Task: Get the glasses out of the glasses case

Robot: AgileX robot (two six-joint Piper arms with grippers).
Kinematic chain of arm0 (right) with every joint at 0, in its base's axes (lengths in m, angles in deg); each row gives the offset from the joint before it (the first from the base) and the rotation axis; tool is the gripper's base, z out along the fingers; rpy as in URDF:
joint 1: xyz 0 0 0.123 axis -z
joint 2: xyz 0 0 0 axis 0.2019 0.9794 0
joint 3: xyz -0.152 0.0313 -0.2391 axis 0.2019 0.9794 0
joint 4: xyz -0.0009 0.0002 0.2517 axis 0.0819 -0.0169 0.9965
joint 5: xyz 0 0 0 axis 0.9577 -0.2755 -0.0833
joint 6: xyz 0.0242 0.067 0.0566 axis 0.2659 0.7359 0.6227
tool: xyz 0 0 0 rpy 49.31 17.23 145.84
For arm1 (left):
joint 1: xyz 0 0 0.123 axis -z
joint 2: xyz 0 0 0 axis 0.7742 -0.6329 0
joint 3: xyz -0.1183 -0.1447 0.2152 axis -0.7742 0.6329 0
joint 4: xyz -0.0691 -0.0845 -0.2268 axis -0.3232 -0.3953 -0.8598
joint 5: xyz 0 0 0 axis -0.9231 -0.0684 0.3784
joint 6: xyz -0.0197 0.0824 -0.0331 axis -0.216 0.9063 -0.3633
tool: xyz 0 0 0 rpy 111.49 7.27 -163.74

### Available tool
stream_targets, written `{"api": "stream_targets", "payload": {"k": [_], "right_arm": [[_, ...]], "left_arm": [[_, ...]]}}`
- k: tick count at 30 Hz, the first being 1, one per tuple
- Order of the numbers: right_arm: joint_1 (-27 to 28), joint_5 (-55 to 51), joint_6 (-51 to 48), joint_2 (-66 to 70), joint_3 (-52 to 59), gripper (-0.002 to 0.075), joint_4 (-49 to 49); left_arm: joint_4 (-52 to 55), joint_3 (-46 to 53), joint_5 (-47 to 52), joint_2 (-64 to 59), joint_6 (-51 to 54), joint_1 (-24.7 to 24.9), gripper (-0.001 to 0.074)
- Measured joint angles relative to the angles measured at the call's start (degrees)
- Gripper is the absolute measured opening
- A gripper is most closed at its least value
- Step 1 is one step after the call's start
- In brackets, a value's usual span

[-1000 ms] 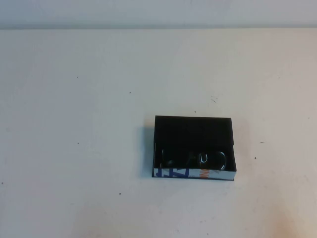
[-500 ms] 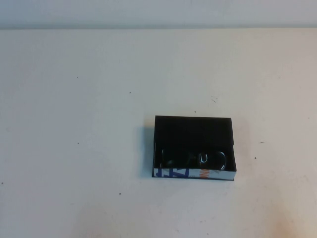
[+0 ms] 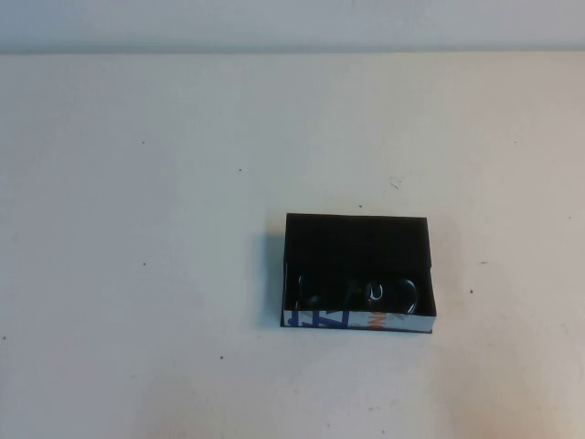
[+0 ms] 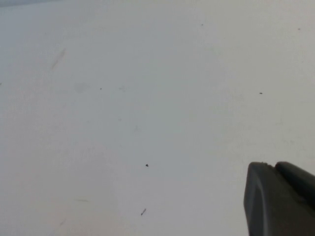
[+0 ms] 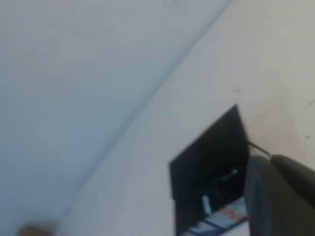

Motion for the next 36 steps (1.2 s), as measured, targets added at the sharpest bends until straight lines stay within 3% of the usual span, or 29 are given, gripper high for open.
{"api": "stream_targets", "payload": {"k": [3, 6, 16, 22, 28, 36], "right_arm": [[0.0, 2.8, 0.0, 0.0, 0.0, -0.0018, 9.4], [0.0, 6.3, 0.0, 0.0, 0.0, -0.0018, 9.8], [0.0, 2.6, -4.8, 0.0, 0.0, -0.0018, 2.1], [0.0, -6.3, -9.6, 4.2, -11.9, -0.0018, -10.5], [0.0, -21.8, -27.6, 19.8, -30.2, -0.0018, -23.3], [0.0, -35.9, -48.6, 45.7, -45.0, -0.0018, -26.5]], "left_arm": [[0.0, 0.0, 0.0, 0.0, 0.0, 0.0, -0.0005], [0.0, 0.0, 0.0, 0.0, 0.0, 0.0, -0.0004], [0.0, 0.0, 0.0, 0.0, 0.0, 0.0, -0.0005], [0.0, 0.0, 0.0, 0.0, 0.0, 0.0, -0.0004], [0.0, 0.0, 0.0, 0.0, 0.0, 0.0, -0.0004], [0.0, 0.0, 0.0, 0.0, 0.0, 0.0, -0.0004]]}}
